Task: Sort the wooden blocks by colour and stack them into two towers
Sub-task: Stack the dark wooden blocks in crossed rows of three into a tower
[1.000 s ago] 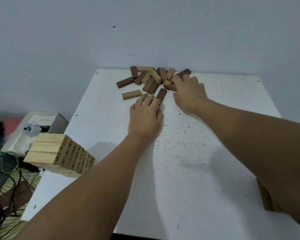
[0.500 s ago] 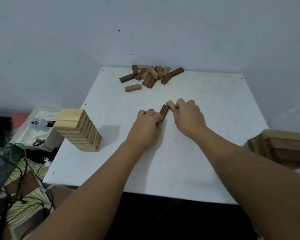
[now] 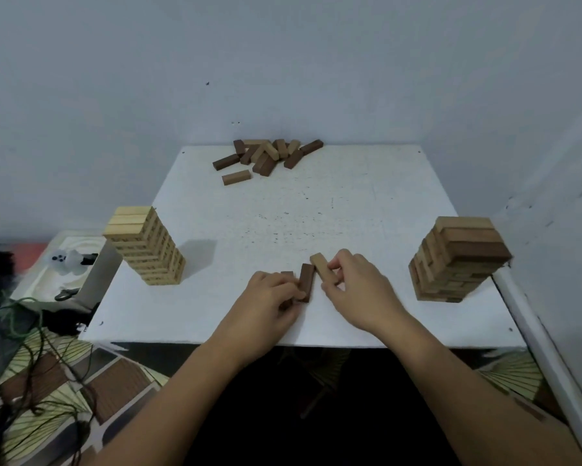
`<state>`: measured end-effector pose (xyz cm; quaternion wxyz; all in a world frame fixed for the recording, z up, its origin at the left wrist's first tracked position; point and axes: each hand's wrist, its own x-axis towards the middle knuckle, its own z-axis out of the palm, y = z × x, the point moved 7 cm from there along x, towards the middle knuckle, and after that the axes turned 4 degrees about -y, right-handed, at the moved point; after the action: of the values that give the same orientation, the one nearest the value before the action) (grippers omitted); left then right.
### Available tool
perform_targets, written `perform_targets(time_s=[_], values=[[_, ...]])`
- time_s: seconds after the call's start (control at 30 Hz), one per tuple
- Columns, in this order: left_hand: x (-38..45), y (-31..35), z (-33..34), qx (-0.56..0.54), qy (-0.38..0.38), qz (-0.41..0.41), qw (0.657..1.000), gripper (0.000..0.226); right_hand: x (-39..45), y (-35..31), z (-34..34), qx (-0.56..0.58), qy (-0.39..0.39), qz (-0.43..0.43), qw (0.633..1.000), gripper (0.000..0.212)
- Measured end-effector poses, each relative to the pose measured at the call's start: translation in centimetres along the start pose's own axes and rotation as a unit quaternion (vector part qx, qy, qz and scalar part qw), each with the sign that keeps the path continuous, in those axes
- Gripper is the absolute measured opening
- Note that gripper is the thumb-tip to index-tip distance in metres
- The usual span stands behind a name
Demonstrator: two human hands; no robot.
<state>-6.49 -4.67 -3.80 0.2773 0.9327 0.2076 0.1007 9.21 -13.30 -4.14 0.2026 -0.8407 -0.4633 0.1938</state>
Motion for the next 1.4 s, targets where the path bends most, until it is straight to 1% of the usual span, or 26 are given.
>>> perform_targets(time_s=[0.03,0.07,0.17,0.2,0.27,0.33,0.43,0.47,0.63,0.8,0.9,1.0,1.23,1.4], values=[[-0.2,-0.1,-0.1,-0.025,-0.006,-0.008,1.000,0.023,-0.2,0.1,-0.2,0.019,-0.017,-0.003,1.000,0.030],[-0.2,-0.4,-0.3,-0.057,-0.013,-0.021,0.998,0.029,-0.4,0.1,-0.3,0.040,-0.045,-0.005,0.998,0.039],[0.3,-1.6,-1.2,-0.146,-0.026,-0.079,0.986,0.063,-0.4,0.1,-0.3,0.052,-0.143,-0.016,0.988,0.084],[0.7,-2.0,-1.4,-0.155,-0.033,-0.095,0.983,0.070,-0.3,0.2,-0.4,0.050,-0.161,-0.021,0.985,0.094],[1.3,-2.5,-1.9,-0.147,-0.052,-0.121,0.980,0.076,0.2,0.4,-0.3,0.046,-0.177,-0.026,0.983,0.100],[1.7,-2.9,-2.0,-0.141,-0.066,-0.136,0.978,0.078,0.5,0.5,0.0,0.047,-0.179,-0.034,0.982,0.091],[2.4,-3.3,-2.0,-0.142,-0.069,-0.139,0.978,0.078,0.5,0.9,0.0,0.097,-0.149,-0.025,0.984,0.065],[2.5,-3.4,-2.0,-0.142,-0.069,-0.139,0.978,0.077,0.5,1.1,0.1,0.115,-0.141,-0.018,0.983,0.061],[3.0,-3.6,-1.7,-0.102,-0.113,-0.127,0.980,0.082,0.1,1.5,0.5,0.125,-0.132,-0.023,0.983,0.068],[3.4,-3.6,-1.6,-0.117,-0.092,-0.121,0.981,0.076,0.5,1.4,0.7,0.115,-0.123,-0.026,0.985,0.069],[3.5,-3.8,-1.5,-0.124,-0.095,-0.113,0.981,0.072,0.9,1.3,0.7,0.091,-0.134,-0.027,0.986,0.069],[3.6,-4.0,-1.3,-0.128,-0.104,-0.107,0.980,0.074,1.1,1.3,0.5,0.072,-0.134,-0.027,0.988,0.071],[3.7,-4.4,-0.8,-0.143,-0.085,-0.100,0.981,0.071,1.0,1.0,0.6,0.064,-0.097,-0.063,0.991,0.073],[4.0,-4.5,-0.5,-0.135,-0.079,-0.093,0.983,0.065,0.9,0.6,0.6,0.054,-0.093,-0.071,0.992,0.067]])
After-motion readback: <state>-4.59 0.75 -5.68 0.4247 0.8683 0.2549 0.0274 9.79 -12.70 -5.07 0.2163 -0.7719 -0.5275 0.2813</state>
